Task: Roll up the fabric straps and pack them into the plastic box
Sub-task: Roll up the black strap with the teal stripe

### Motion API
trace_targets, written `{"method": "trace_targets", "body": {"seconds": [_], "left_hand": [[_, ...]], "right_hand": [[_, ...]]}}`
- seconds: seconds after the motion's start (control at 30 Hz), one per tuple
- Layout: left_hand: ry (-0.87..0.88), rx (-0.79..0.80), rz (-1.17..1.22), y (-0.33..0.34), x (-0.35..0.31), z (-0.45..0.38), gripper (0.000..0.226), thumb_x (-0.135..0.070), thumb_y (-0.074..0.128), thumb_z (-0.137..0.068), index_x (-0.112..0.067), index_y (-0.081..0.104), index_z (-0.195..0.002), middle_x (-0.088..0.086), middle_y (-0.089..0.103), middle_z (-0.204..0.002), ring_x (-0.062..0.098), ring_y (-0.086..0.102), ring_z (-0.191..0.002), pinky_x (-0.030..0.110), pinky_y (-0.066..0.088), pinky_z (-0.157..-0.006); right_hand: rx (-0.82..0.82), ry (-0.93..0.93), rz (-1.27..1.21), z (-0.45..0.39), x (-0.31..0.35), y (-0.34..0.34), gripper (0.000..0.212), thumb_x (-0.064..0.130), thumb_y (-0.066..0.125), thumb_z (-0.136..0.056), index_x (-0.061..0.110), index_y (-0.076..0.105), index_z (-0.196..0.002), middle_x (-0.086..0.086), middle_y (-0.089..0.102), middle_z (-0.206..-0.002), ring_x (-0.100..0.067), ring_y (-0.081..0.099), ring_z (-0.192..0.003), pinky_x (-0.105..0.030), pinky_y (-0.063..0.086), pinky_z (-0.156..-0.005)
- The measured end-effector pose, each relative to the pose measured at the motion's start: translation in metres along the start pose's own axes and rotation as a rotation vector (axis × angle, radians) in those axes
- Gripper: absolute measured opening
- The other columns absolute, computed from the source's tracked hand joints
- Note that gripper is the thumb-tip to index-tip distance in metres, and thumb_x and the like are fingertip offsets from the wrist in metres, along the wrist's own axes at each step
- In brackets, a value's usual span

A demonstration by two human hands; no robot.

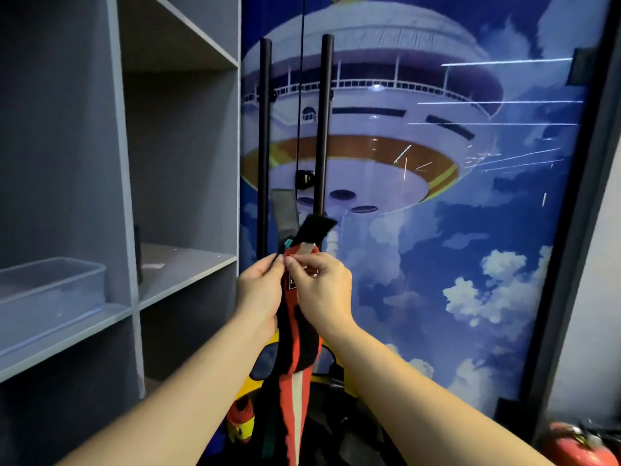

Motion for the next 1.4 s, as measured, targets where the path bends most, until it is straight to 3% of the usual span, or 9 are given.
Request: {"method": "trace_targets", "body": {"seconds": [0.17, 0.27, 0.47, 0.6, 0.8, 0.97, 1.17, 1.27, 1.4], "left_hand": [[-0.041, 0.098, 0.071, -0.005, -0.015, 0.013, 0.026, -0.013, 0.054, -0.101, -0.003, 0.069, -0.121, 0.016, 0.073, -0.112, 0.023, 0.071, -0.091, 0.025, 0.058, -0.065], [-0.005, 0.15, 0.028, -0.005, -0.023, 0.022, 0.023, -0.008, 0.055, -0.1, -0.003, 0.07, -0.118, 0.015, 0.075, -0.106, 0.021, 0.073, -0.087, 0.025, 0.06, -0.064], [0.035, 0.107, -0.034, -0.013, -0.03, 0.024, 0.021, -0.005, 0.057, -0.098, -0.004, 0.07, -0.114, 0.011, 0.078, -0.093, 0.023, 0.075, -0.08, 0.036, 0.06, -0.076], [-0.01, 0.15, -0.035, -0.014, -0.033, 0.029, 0.016, -0.005, 0.058, -0.097, -0.011, 0.072, -0.102, 0.008, 0.078, -0.086, 0.02, 0.076, -0.073, 0.032, 0.061, -0.066], [-0.07, 0.231, -0.037, -0.017, -0.031, 0.034, 0.02, -0.009, 0.05, -0.102, -0.009, 0.07, -0.108, 0.012, 0.077, -0.094, 0.022, 0.075, -0.079, 0.04, 0.059, -0.078], [-0.08, 0.185, -0.045, -0.025, -0.032, 0.037, 0.025, -0.01, 0.048, -0.104, -0.006, 0.064, -0.122, 0.012, 0.076, -0.099, 0.021, 0.074, -0.082, 0.035, 0.057, -0.067], [-0.103, 0.134, -0.017, -0.033, -0.041, 0.04, 0.027, -0.011, 0.048, -0.104, -0.005, 0.062, -0.126, 0.011, 0.073, -0.099, 0.02, 0.07, -0.077, 0.024, 0.054, -0.051], [-0.118, 0.153, -0.047, -0.03, -0.042, 0.043, 0.025, -0.014, 0.047, -0.104, -0.01, 0.065, -0.121, 0.004, 0.074, -0.084, 0.018, 0.068, -0.067, 0.027, 0.052, -0.055], [-0.096, 0.205, -0.087, -0.023, -0.045, 0.047, 0.032, -0.014, 0.043, -0.103, -0.011, 0.069, -0.121, 0.009, 0.075, -0.097, 0.019, 0.07, -0.074, 0.031, 0.053, -0.068]], "right_hand": [[0.08, -0.091, 0.095, 0.006, 0.01, -0.001, 0.018, 0.022, 0.065, -0.094, 0.022, 0.078, -0.107, 0.005, 0.071, -0.109, -0.016, 0.061, -0.106, -0.034, 0.048, -0.094], [0.141, -0.111, 0.061, 0.007, 0.017, -0.007, 0.026, 0.009, 0.062, -0.092, 0.023, 0.078, -0.107, 0.007, 0.07, -0.109, -0.012, 0.062, -0.107, -0.029, 0.048, -0.095], [-0.037, -0.012, 0.007, 0.007, 0.01, -0.034, 0.015, 0.019, 0.074, -0.087, 0.022, 0.068, -0.1, 0.009, 0.067, -0.096, -0.005, 0.062, -0.089, -0.022, 0.048, -0.081], [0.148, 0.193, -0.054, 0.003, -0.005, -0.035, 0.02, 0.034, 0.079, -0.085, 0.023, 0.073, -0.1, 0.007, 0.073, -0.091, -0.008, 0.068, -0.084, -0.029, 0.055, -0.08], [0.076, 0.166, -0.03, 0.008, 0.003, -0.045, 0.014, 0.031, 0.083, -0.081, 0.026, 0.073, -0.088, 0.008, 0.069, -0.074, -0.002, 0.063, -0.07, -0.022, 0.051, -0.068], [0.047, 0.05, 0.02, 0.013, 0.016, -0.044, 0.008, 0.026, 0.081, -0.083, 0.023, 0.077, -0.088, 0.008, 0.07, -0.074, -0.008, 0.066, -0.073, -0.031, 0.055, -0.073], [0.218, 0.306, -0.466, 0.019, 0.017, -0.037, 0.014, 0.021, 0.069, -0.094, 0.015, 0.078, -0.102, -0.007, 0.078, -0.098, -0.027, 0.073, -0.099, -0.044, 0.057, -0.094], [0.202, 0.372, -0.603, 0.02, 0.025, -0.033, 0.014, 0.015, 0.068, -0.094, 0.012, 0.077, -0.103, -0.009, 0.077, -0.1, -0.019, 0.073, -0.092, -0.035, 0.059, -0.088], [0.154, 0.418, -0.587, 0.022, 0.03, -0.025, 0.01, 0.015, 0.07, -0.093, 0.011, 0.078, -0.098, -0.009, 0.078, -0.094, -0.014, 0.071, -0.081, -0.027, 0.057, -0.071]]}}
Point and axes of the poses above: each hand's wrist, its own z-axis away from the middle knuckle, its own y-axis out of the palm, x = y × z, the point moved 6 cm from there along -z, towards the middle knuckle
